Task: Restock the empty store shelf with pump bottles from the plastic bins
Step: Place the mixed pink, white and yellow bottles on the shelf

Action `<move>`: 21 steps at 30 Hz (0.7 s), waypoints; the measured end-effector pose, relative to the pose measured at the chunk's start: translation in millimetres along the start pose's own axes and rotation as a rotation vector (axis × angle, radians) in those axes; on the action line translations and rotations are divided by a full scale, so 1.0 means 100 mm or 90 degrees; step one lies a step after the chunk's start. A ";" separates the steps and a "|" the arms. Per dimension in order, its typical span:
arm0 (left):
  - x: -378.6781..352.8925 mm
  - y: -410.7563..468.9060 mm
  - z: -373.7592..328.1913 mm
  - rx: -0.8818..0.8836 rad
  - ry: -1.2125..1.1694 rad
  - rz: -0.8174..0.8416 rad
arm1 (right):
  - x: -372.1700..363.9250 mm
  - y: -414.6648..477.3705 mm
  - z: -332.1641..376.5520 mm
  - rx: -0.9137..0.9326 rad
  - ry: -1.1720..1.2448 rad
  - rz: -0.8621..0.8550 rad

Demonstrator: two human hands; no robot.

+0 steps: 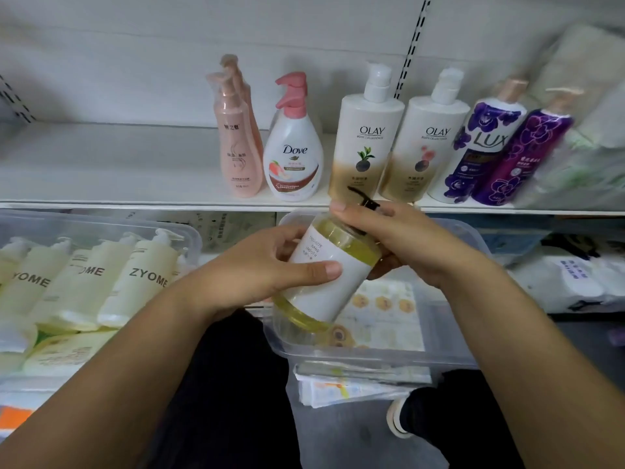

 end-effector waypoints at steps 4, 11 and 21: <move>0.25 -0.20 0.12 0.048 -0.031 -0.086 | -0.34 0.22 0.23 -0.020 -0.059 0.048; 0.77 -0.40 0.44 0.128 -0.187 -0.293 | -0.77 0.88 0.36 0.065 -0.107 -0.006; 1.64 -0.17 0.60 0.117 -0.185 -0.490 | -1.10 1.60 -0.04 0.093 -0.407 -0.007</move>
Point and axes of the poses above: each hand's wrist, its own y-axis towards the middle knuckle, its own x-axis out of the back of the hand, z = x × y, the point moved 2 cm from there along y, towards the middle knuckle, and after that the axes turned 6 degrees about y, right-handed, at the moved point
